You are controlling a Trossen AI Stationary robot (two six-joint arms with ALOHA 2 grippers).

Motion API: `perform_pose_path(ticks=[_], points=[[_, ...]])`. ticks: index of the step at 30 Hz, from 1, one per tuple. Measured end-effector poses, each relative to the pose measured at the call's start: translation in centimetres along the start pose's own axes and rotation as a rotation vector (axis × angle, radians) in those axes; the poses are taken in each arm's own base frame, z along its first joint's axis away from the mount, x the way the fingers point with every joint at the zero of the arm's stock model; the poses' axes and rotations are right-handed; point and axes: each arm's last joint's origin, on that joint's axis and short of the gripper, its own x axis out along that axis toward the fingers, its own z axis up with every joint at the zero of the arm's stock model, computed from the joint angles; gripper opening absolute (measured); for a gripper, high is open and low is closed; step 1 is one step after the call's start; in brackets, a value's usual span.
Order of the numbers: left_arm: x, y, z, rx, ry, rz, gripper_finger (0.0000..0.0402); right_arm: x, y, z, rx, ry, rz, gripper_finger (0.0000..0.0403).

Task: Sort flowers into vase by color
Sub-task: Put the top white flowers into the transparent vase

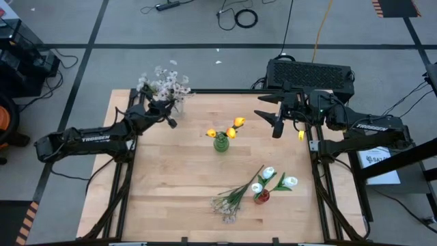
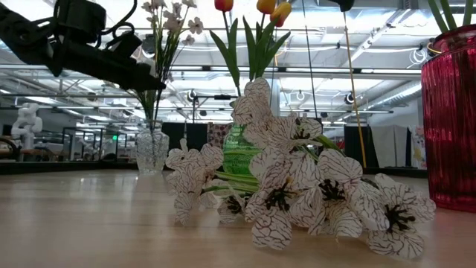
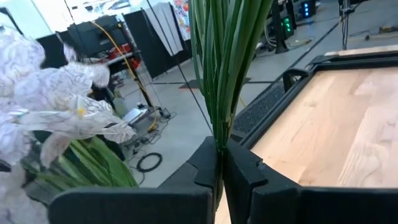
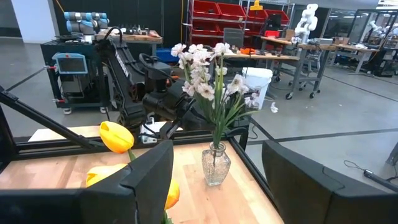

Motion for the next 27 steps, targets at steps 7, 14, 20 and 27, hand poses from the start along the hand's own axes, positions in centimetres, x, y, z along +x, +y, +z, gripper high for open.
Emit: perform_pose_path(ticks=[7,14,20,27], points=[[0.4,0.3,-0.6,-0.047,0.035,0.002,0.0018,0.0,0.0,0.0,0.0,0.0,0.0,0.0238],[1.0,0.2,-1.4,-0.046,0.085,0.027,0.0052,0.0,0.0,0.0,0.0,0.0,0.0,0.0238],[1.0,0.3,-1.5,-0.059,0.105,0.07,0.0104,0.0,0.0,0.0,0.0,0.0,0.0,0.0238],[0.8,0.1,-1.5,-0.053,0.118,0.072,0.0137,0.0,0.0,0.0,0.0,0.003,0.0,0.0238]])
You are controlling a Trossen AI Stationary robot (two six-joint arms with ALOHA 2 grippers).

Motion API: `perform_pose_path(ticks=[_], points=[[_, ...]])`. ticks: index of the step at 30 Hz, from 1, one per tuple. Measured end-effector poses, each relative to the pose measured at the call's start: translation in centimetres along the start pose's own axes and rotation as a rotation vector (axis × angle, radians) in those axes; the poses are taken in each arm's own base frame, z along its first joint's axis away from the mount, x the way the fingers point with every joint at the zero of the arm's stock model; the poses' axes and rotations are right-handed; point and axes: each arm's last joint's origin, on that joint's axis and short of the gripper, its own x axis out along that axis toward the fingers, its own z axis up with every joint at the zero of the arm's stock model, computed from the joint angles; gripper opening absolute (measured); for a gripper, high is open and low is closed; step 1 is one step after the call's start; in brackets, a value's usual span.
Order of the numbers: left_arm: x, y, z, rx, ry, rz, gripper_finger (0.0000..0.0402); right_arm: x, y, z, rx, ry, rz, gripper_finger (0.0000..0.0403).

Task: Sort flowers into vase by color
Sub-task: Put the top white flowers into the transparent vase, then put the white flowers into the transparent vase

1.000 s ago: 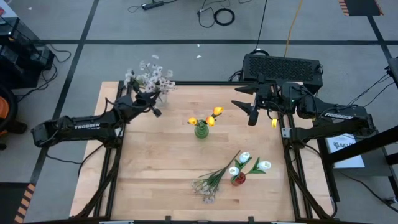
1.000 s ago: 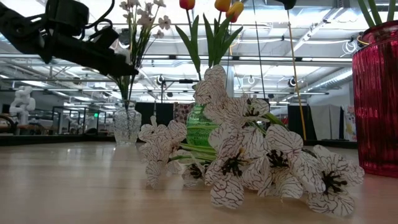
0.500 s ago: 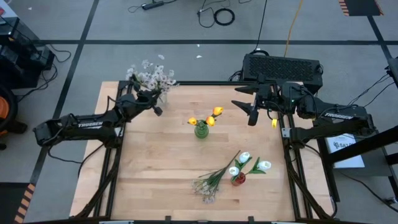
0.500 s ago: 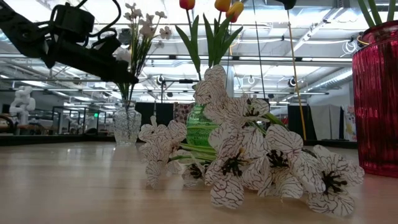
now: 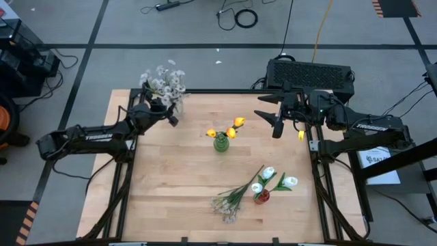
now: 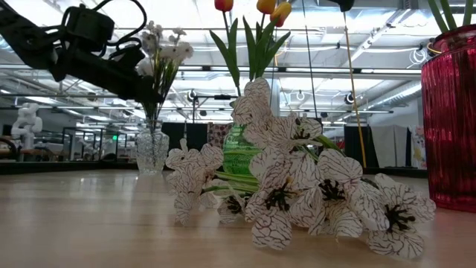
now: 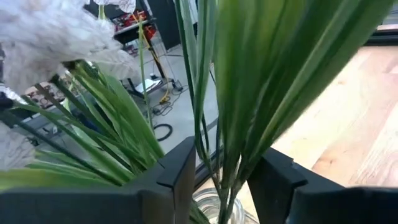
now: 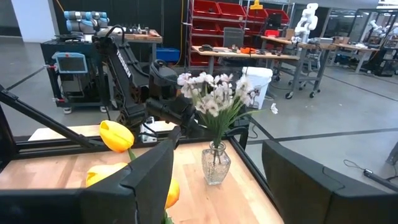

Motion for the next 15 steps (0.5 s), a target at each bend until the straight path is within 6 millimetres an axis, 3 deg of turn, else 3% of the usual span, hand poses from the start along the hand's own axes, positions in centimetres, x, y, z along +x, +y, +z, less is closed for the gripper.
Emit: perform_pose_path(ticks=[15], points=[[-1.4,0.1,1.9,0.008,0.001,-0.009,0.0142,0.0,0.0,-0.1,-0.002,0.011,0.0,0.0238]])
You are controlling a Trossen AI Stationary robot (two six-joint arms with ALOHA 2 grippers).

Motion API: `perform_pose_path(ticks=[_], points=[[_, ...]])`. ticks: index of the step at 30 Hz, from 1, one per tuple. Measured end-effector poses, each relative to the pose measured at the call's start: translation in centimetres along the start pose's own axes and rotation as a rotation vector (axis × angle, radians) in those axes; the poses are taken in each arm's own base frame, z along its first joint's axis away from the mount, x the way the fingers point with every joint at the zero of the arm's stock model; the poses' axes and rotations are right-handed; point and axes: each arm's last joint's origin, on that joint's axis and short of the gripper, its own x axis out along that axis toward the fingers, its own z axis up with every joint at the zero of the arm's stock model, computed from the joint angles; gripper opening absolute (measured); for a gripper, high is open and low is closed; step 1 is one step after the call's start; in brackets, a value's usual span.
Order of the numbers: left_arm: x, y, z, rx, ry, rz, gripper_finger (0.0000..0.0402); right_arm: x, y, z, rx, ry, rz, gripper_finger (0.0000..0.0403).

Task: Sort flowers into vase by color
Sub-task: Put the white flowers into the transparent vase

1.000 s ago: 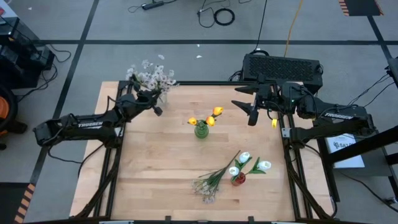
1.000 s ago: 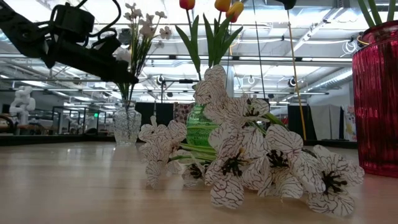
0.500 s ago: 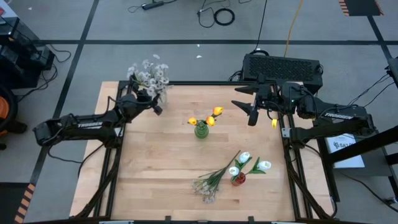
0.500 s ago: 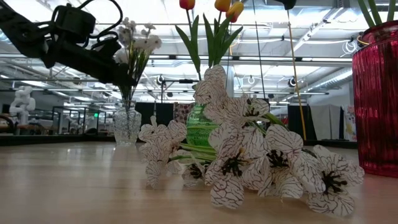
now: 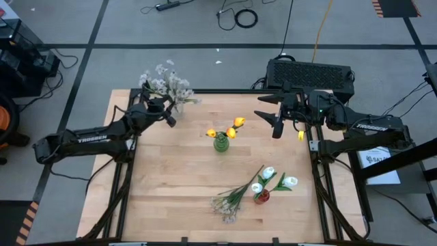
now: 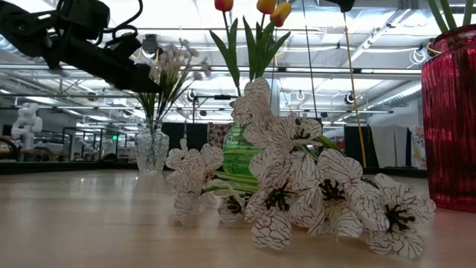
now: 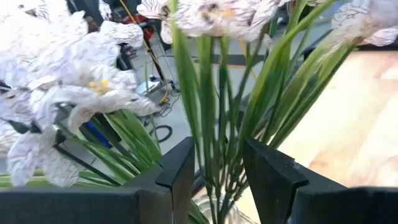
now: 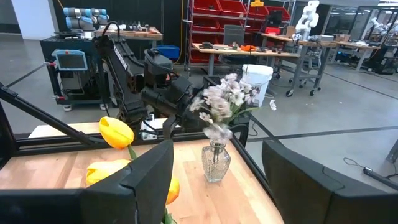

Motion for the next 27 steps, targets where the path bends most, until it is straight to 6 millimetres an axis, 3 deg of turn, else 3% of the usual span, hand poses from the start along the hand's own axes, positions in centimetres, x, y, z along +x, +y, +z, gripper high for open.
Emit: perform_pose_path(ticks=[8,16,27], points=[[-1.6,0.2,2.6,0.009,0.1,-0.087,0.0142,0.0,0.0,0.0,0.0,0.001,0.0,0.0238],[-4.6,1.3,6.3,-0.086,0.167,-0.246,0.0142,0.0,0.0,0.0,-0.01,0.0,0.0,0.0238],[-7.8,0.6,8.1,-0.129,0.061,-0.705,0.0142,0.0,-0.2,0.0,-0.033,-0.001,-0.052,0.0238]])
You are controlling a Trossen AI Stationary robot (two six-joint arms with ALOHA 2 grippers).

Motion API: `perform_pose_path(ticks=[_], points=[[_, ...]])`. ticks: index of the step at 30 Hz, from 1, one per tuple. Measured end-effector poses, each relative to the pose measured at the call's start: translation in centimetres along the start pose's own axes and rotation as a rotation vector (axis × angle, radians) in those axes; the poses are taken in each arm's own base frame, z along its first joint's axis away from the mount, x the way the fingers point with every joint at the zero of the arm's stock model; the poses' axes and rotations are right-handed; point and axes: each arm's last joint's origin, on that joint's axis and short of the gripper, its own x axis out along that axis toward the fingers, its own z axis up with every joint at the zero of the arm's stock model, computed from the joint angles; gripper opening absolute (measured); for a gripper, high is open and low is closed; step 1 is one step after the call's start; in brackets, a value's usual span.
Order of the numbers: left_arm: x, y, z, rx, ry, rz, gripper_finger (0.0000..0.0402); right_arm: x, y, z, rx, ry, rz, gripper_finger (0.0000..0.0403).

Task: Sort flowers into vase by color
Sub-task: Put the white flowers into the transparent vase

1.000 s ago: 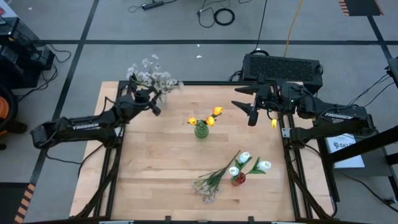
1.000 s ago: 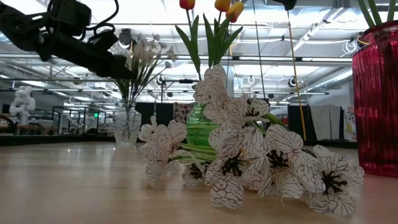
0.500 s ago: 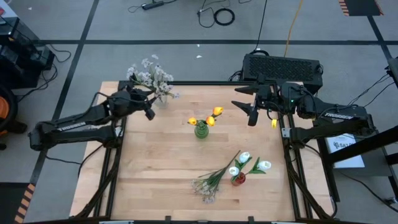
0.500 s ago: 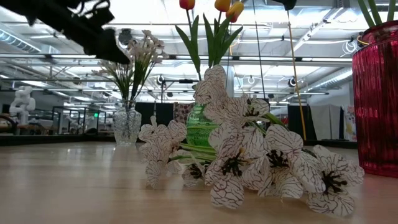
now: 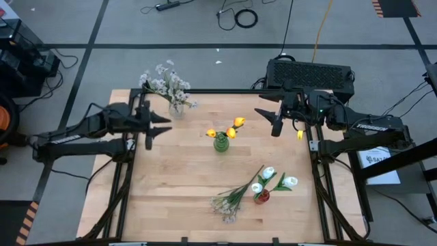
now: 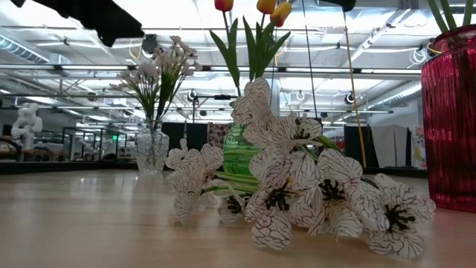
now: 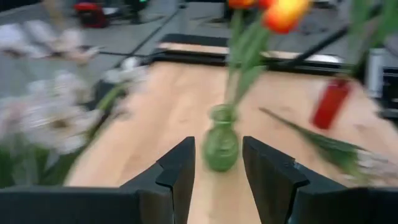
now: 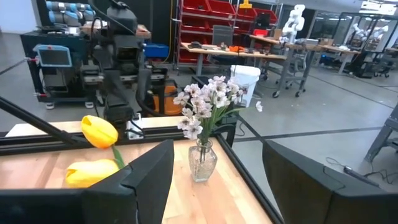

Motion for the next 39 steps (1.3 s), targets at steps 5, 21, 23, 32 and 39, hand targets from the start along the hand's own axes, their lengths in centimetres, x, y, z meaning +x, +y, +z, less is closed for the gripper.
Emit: perform_pose_path(ticks=[5,21,23,32,39], points=[[1.0,-1.3,-0.1,0.123,0.026,-0.105,0.0141,-0.1,0.0,0.1,-0.004,-0.003,-0.001,0.0238],[9.0,-7.4,1.1,0.207,0.244,-0.233,0.0134,-0.1,0.0,-0.1,-0.009,0.014,0.0,0.0238],[9.6,-8.8,0.3,0.183,0.301,-0.284,0.0134,-0.1,0.0,-0.1,-0.01,0.015,0.0,0.0238],[13.5,-15.3,-3.4,0.198,0.358,-0.383,0.0134,-0.2,0.0,0.0,-0.005,0.003,-0.001,0.0238],[16.0,-18.0,-6.8,0.144,0.42,-0.332,0.0134,-0.3,-0.1,0.1,-0.02,-0.001,-0.001,0.0238]])
